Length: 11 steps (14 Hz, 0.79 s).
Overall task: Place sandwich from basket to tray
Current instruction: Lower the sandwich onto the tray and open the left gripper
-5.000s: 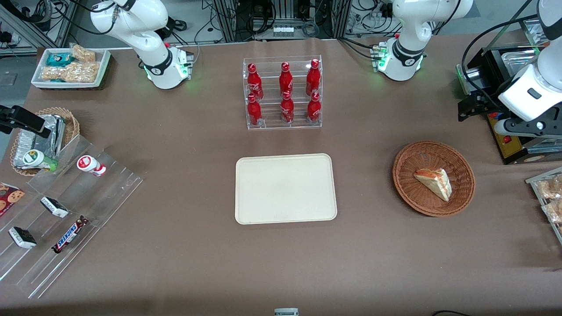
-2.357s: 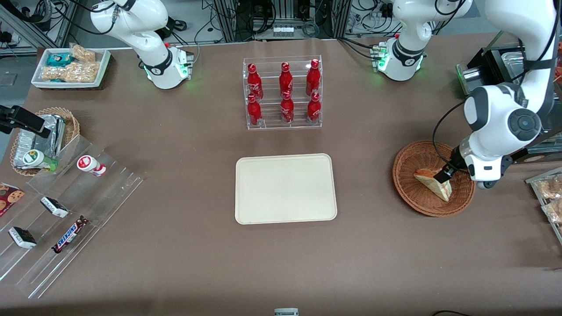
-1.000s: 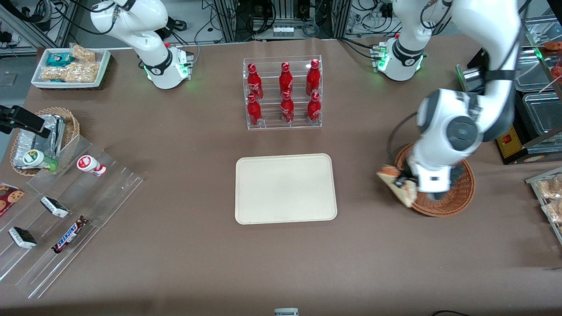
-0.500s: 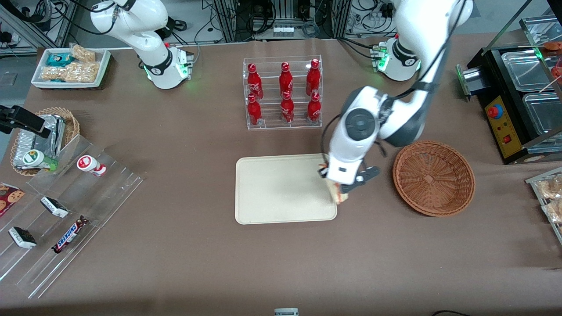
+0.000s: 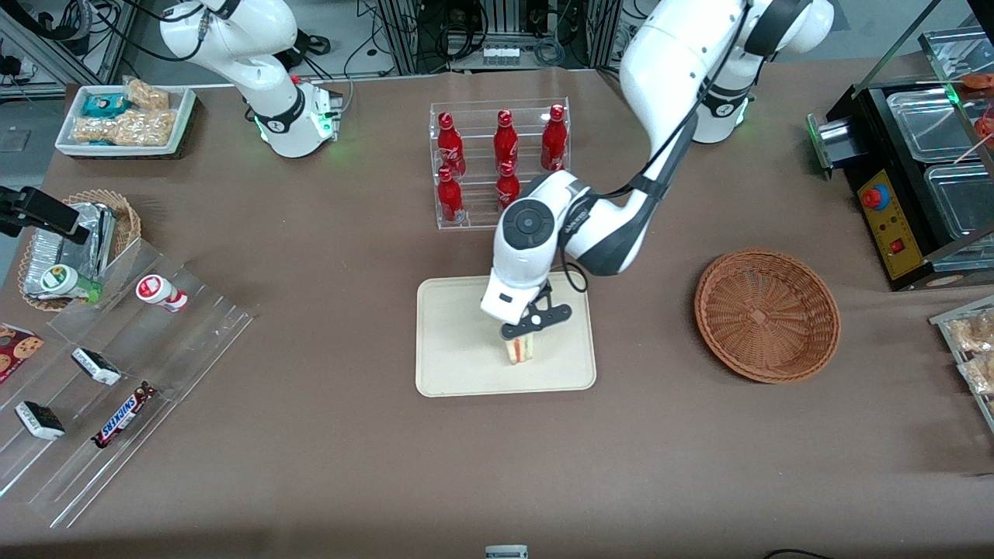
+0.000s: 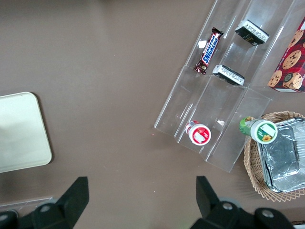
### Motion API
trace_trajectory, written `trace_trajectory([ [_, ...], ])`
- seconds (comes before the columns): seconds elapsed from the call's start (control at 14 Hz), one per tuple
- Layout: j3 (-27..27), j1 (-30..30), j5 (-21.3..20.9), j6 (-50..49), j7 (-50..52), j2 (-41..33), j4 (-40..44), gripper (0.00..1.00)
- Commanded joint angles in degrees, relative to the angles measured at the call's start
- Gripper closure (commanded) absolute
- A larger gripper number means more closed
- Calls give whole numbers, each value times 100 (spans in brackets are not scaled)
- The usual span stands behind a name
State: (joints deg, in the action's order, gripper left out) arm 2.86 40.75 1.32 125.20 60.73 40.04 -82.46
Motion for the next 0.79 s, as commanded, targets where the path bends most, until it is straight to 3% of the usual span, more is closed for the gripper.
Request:
trace_trajectory([
  [0.0, -93, 161, 35, 14, -105, 153, 187, 93],
  [0.43, -93, 161, -70, 189, -519, 285, 125, 88],
  [0.5, -93, 161, -123, 268, -519, 302, 116, 82],
  [0.57, -93, 161, -124, 277, -440, 303, 125, 55],
  [0.64, -93, 161, -80, 277, -387, 294, 125, 16],
  [0.71, -93, 161, -123, 269, -352, 242, 133, 0],
])
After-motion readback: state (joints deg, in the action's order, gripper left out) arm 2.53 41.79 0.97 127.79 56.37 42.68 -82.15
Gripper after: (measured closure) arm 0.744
